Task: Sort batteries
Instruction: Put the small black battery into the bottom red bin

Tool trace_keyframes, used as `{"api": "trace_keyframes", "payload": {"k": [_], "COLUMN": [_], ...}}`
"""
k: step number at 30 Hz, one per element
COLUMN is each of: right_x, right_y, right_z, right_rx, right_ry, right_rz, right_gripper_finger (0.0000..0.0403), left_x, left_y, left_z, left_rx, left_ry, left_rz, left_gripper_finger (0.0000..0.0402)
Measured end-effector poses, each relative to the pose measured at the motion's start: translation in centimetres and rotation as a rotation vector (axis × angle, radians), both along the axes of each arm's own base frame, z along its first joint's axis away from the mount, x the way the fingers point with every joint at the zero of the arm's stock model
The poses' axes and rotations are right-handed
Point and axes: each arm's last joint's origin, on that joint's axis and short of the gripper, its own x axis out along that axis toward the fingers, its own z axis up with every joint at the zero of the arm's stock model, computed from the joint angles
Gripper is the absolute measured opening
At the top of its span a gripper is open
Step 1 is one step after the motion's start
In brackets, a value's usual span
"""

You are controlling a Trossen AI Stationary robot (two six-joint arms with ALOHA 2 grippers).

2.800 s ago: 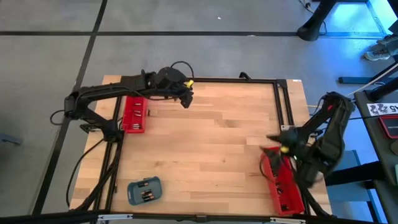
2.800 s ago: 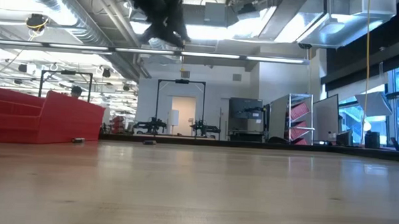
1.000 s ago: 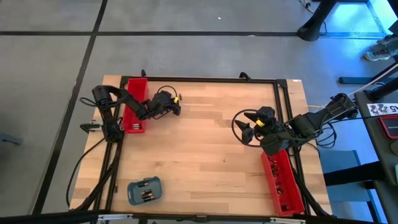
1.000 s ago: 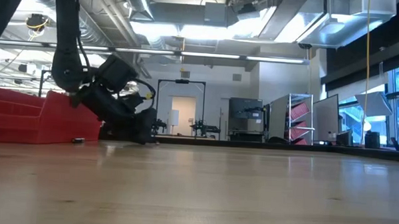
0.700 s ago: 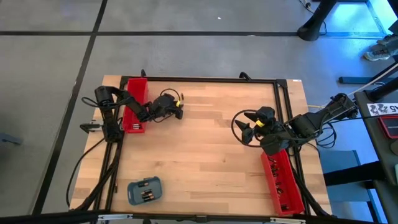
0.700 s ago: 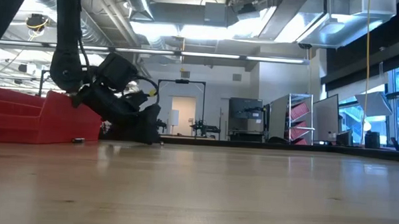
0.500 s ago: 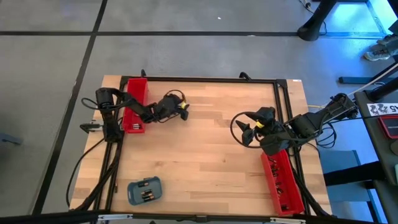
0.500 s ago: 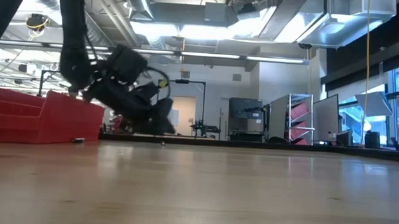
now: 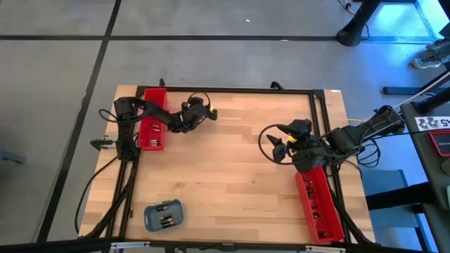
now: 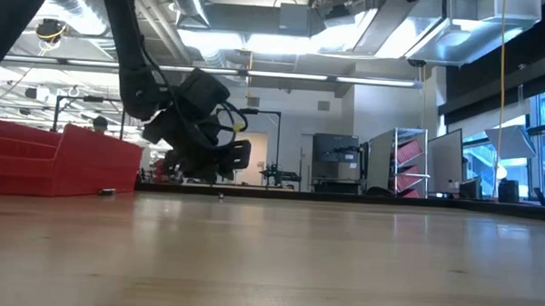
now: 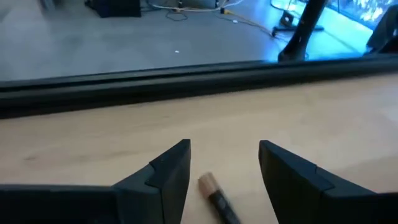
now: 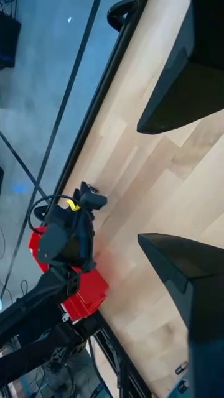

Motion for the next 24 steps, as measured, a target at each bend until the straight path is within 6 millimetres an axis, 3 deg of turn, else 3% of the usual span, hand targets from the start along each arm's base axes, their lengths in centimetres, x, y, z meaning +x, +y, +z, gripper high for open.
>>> {"api": "trace_keyframes", "payload": {"k": [13,17,22,24], "right_x": [0.0,0.0,0.0,0.0], "right_y": [0.0,0.1,0.1,0.1], "right_z": [0.0,0.1,0.1,0.1], "right_rx": [0.005,0.007,0.007,0.007], "right_ry": [-0.006,-0.008,-0.009,-0.011], "right_rz": [0.002,0.003,0.004,0.004], "right_gripper_finger": [0.0275,0.0275,0.0275,0.0275], "left_x": [0.0,-0.3,-0.4,-0.4], "left_y": [-0.7,-1.0,-1.1,-1.2], "left_z": [-2.6,-2.9,-3.1,-3.0], "left_rx": [-0.111,-0.159,-0.197,-0.207], "left_ry": [0.125,0.171,0.19,0.177], "left_rz": [-0.032,-0.059,-0.085,-0.095], "left_gripper_finger": [0.0171,0.0122,0.0029,0.0023]}}
